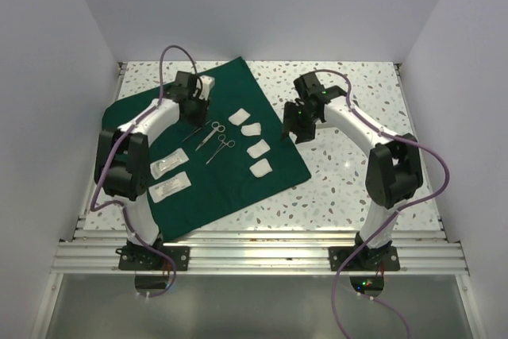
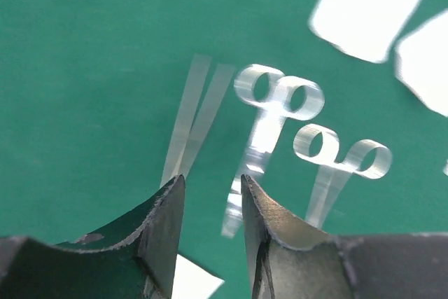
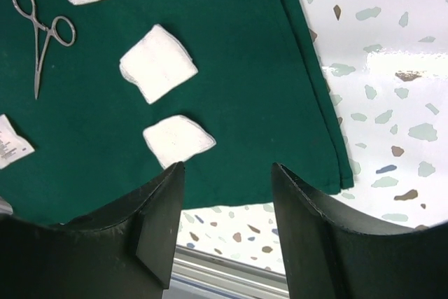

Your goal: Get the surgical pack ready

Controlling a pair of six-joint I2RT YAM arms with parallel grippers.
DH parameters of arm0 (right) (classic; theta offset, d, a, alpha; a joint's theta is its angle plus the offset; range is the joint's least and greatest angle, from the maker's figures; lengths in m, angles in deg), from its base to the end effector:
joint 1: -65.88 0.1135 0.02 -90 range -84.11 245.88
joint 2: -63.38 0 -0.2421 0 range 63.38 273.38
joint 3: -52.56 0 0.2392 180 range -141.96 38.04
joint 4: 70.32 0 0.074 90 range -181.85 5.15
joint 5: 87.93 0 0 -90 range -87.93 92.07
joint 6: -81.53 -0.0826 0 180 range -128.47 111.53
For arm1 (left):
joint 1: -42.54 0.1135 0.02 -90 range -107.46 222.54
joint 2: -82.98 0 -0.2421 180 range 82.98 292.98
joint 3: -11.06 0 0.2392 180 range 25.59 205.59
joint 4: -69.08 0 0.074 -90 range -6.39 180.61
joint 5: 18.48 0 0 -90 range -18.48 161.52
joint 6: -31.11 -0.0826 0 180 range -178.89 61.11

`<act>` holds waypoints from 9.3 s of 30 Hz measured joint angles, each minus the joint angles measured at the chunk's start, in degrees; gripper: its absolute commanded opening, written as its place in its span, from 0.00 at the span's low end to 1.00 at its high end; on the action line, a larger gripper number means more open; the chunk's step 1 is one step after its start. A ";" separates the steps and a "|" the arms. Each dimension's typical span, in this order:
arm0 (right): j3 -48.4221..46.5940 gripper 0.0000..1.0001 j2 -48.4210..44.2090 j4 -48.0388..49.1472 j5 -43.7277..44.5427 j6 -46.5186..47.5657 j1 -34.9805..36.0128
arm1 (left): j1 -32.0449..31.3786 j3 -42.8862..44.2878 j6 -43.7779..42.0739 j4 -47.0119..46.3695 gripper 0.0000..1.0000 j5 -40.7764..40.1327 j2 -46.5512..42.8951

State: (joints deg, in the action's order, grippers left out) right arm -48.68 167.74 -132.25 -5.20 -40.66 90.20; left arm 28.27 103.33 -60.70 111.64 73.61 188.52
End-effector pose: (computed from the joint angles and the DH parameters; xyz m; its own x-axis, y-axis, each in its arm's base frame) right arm 0.3462 0.1679 0.1936 -0.9428 0.1538 -0.2959 0.0533 0.9453 0.3218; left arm 0.3923 -0.1029 0.1623 -0.7930 0.2343 -0.5623 0.2914 0.9565 -0.0124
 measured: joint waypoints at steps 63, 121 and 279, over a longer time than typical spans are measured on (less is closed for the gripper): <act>-7.98 0.64 9.77 19.78 -16.28 -17.11 8.22 | 0.85 -4.96 18.86 -1.77 0.00 41.68 -7.93; -22.14 0.49 23.54 3.87 9.40 -17.90 -23.61 | -0.26 2.91 4.15 3.89 0.53 3.78 6.95; -13.99 0.49 19.87 13.68 -8.87 -12.57 3.80 | -7.93 -12.20 6.71 -6.47 0.00 -1.77 0.11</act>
State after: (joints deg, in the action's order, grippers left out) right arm -62.67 187.61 -118.57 -14.07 -53.23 94.00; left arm 20.34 91.13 -53.99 105.17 71.84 188.63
